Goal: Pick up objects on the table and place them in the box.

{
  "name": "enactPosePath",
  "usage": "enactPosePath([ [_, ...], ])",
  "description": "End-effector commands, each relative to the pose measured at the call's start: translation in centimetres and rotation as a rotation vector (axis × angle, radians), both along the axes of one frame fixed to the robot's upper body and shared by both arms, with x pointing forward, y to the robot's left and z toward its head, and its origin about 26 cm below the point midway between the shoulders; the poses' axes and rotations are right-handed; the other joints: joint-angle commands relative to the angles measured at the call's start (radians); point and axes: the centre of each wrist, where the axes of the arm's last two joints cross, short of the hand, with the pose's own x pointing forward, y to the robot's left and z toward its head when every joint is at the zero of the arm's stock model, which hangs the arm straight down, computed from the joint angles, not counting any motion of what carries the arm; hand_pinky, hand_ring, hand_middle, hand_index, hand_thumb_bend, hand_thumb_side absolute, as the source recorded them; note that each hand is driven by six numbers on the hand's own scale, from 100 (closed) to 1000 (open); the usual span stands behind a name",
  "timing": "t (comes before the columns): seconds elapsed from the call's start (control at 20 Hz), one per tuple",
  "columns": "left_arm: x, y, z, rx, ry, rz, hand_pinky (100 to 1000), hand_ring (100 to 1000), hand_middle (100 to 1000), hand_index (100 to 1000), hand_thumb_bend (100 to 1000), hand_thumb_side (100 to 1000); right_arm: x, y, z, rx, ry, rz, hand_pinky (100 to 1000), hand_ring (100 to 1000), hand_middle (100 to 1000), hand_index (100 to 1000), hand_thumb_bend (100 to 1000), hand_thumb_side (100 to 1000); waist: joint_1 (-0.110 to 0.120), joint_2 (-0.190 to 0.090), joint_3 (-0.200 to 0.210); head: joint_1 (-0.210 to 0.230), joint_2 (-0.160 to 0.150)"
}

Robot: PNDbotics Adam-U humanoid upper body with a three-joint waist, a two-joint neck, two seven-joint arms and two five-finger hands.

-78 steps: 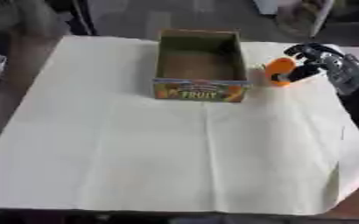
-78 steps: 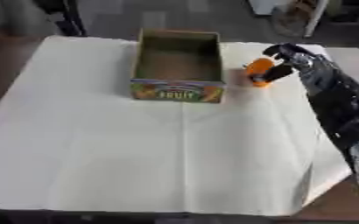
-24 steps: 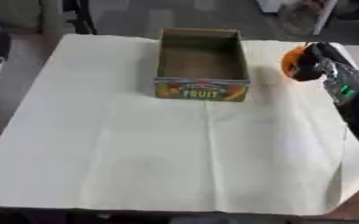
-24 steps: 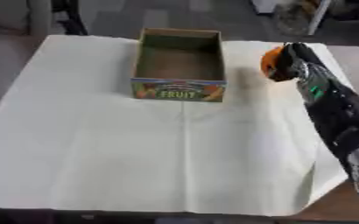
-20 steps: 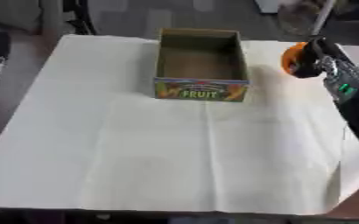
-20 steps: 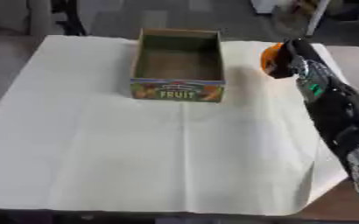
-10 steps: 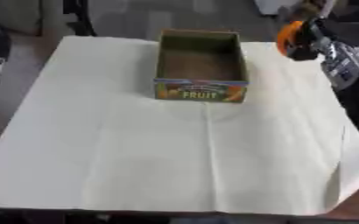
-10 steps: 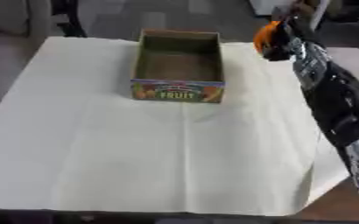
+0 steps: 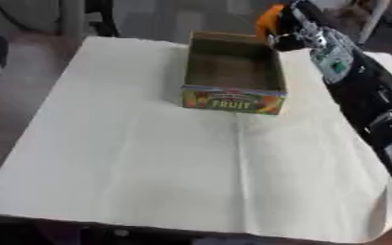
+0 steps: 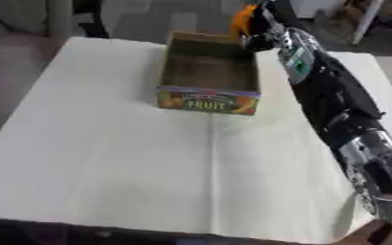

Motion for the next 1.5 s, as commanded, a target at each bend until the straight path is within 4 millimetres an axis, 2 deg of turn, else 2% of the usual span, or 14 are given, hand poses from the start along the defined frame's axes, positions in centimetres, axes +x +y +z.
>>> enactPosePath([
  [0.05,0.0,-0.4,1.1,0.008,-0.036,-0.023,621,594,575,729,657,367,0.3,1.1,1.7,-0.019,-0.035,0.029,190,350,222,309,100,100,0.005,-0.011,0.005,-0.009,0.006],
  [0.1,0.0,-0.4,1.1,0.008,-0.036,-0.024,621,594,575,729,657,367,0.3,1.2,1.6,-0.020,-0.033,0.030,190,350,222,309,100,100,0.005,-0.010,0.007,-0.010,0.006],
  [0.25,0.0,-0.7,1.3,0.003,-0.045,-0.035,620,593,574,728,659,368,0.3,1.9,-0.6,-0.035,0.031,0.032,250,394,268,359,100,100,0.007,0.001,0.030,-0.016,0.006],
  [0.3,0.0,-0.7,1.4,0.003,-0.046,-0.037,620,593,574,728,659,368,0.3,2.0,-1.1,-0.042,0.048,0.029,298,427,307,401,111,100,0.008,0.004,0.033,-0.017,0.006],
  [0.35,0.0,-0.8,1.4,0.002,-0.047,-0.039,620,593,574,728,659,369,0.2,2.0,-1.8,-0.051,0.067,0.025,328,451,337,433,142,112,0.008,0.006,0.035,-0.017,0.006],
  [0.45,0.0,-0.8,1.4,0.002,-0.047,-0.039,620,592,573,728,659,369,0.1,2.0,-2.7,-0.072,0.103,0.020,433,531,452,552,337,142,0.009,0.009,0.034,-0.016,0.006],
  [0.5,0.0,-0.8,1.4,0.001,-0.047,-0.039,620,592,573,728,660,369,0.1,2.0,-3.0,-0.081,0.118,0.022,487,588,511,612,415,112,0.010,0.009,0.033,-0.016,0.006],
  [0.55,0.0,-0.8,1.4,0.001,-0.047,-0.039,620,592,573,728,660,369,0.1,1.9,-3.2,-0.090,0.136,0.027,506,610,540,636,423,143,0.010,0.010,0.031,-0.016,0.006],
  [0.65,0.0,-0.8,1.4,0.002,-0.046,-0.039,620,592,573,728,660,369,0.0,1.8,-3.4,-0.102,0.157,0.037,572,687,617,703,407,122,0.011,0.010,0.026,-0.014,0.006],
  [0.7,0.0,-0.8,1.4,0.002,-0.046,-0.038,620,592,573,728,660,368,0.0,1.7,-3.3,-0.105,0.161,0.039,591,706,640,727,411,160,0.011,0.010,0.023,-0.014,0.006],
  [0.8,0.0,-0.7,1.4,0.002,-0.045,-0.036,620,592,573,728,661,369,0.0,1.4,-3.1,-0.110,0.153,0.039,618,734,676,759,441,298,0.011,0.008,0.018,-0.014,0.006],
  [0.9,0.0,-0.7,1.3,0.003,-0.043,-0.034,620,592,573,728,661,369,0.0,1.3,-2.8,-0.099,0.136,0.040,623,738,685,771,456,348,0.011,0.006,0.013,-0.012,0.006],
  [1.3,-0.1,-0.3,1.0,0.007,-0.031,-0.020,619,591,572,728,663,369,0.0,0.4,0.6,-0.041,0.022,0.051,616,733,677,789,448,333,0.009,-0.005,-0.013,0.002,0.006],
  [1.5,-0.1,0.0,0.7,0.008,-0.024,-0.004,619,591,572,728,664,369,-0.6,-1.3,2.9,0.035,-0.056,0.039,607,729,668,792,446,324,0.007,-0.013,-0.034,0.017,0.006],
])
